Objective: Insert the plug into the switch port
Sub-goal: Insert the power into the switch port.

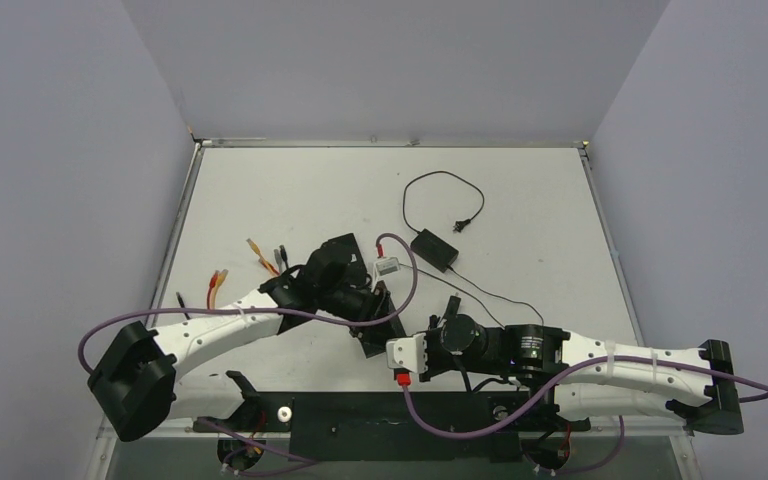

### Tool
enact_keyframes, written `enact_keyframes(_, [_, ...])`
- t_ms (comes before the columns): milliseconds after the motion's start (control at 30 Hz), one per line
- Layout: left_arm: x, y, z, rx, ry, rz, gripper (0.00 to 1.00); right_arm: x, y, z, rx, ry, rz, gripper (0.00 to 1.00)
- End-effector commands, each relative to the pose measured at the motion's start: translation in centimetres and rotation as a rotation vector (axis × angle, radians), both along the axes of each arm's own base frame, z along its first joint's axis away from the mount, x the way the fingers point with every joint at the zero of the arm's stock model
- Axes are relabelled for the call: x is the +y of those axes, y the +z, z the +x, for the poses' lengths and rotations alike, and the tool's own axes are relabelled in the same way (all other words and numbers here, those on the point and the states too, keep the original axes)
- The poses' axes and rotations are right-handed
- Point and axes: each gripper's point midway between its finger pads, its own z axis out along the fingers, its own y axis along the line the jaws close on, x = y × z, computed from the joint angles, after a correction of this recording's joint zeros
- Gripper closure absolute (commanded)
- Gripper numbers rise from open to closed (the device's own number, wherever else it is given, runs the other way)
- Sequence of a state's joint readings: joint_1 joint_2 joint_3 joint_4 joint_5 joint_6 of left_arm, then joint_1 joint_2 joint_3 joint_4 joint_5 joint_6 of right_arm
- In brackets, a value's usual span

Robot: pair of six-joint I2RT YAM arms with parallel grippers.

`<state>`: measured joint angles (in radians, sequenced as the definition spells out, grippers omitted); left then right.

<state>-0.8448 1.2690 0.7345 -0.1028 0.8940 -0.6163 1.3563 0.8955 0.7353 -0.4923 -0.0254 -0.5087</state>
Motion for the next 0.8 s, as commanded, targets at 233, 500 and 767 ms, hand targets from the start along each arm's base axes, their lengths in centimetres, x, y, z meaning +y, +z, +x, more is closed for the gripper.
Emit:
enact_keyframes(233, [1.4,2.1,2.6,-0.065,0.135,-0.106,0.57,1.8,0.9,2.0,0.033,-0.203,0.142,1.00])
enact_keyframes(500, [1.8,2.8,3.3,-0.070,0.173,-0.137,0.63,2.6,0.6,2.5,0.033,-0.231,0.136,1.00])
enact_keyframes(767, [1.9,2.5,3.1,-0.058,0.163,-0.136,0.71,2.7,0.7,3.1,0.031,-0.268,0.150,1.00])
